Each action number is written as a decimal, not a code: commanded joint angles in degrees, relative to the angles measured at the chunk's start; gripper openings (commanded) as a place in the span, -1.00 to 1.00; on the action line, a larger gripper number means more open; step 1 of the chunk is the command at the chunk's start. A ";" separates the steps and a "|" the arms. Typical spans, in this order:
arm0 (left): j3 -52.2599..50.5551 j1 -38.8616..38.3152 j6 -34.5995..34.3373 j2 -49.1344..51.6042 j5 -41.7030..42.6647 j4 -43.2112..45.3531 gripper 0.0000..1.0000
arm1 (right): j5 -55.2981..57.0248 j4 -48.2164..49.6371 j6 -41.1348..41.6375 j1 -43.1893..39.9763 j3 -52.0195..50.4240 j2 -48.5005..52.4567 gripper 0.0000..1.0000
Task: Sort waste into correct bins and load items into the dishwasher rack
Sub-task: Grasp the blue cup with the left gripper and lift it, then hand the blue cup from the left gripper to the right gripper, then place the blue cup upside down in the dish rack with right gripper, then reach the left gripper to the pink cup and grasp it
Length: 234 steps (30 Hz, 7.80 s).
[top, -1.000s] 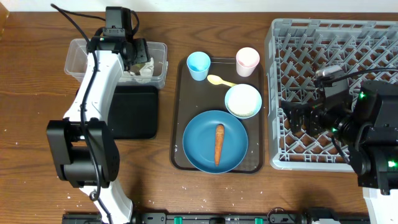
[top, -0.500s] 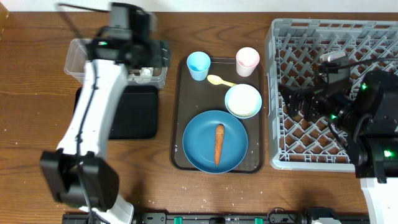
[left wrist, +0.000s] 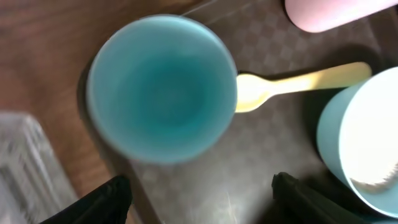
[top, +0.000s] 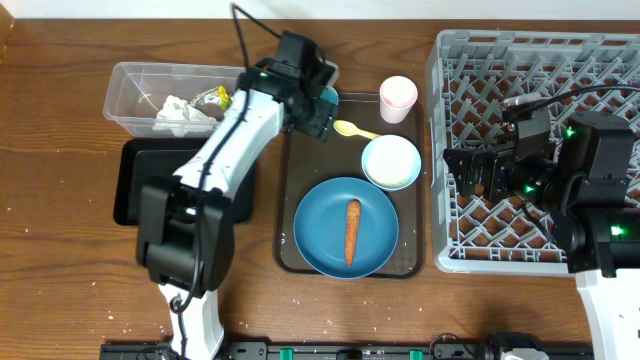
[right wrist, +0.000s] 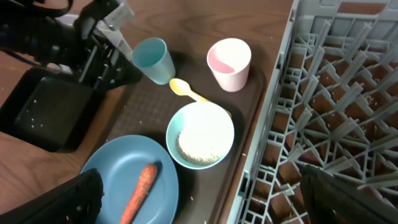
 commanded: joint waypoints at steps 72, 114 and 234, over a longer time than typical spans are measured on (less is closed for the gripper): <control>1.05 12.13 -18.75 -25.05 71.30 -14.27 -0.88 | -43.91 35.76 5.44 9.62 0.85 15.50 0.82; 1.05 12.68 -25.11 -25.05 71.43 -10.91 -0.24 | -37.20 36.06 11.54 4.94 0.85 16.44 -0.40; 14.91 -10.01 -16.28 17.29 -0.68 15.06 0.46 | 19.78 -50.53 3.15 -7.04 50.53 36.70 0.84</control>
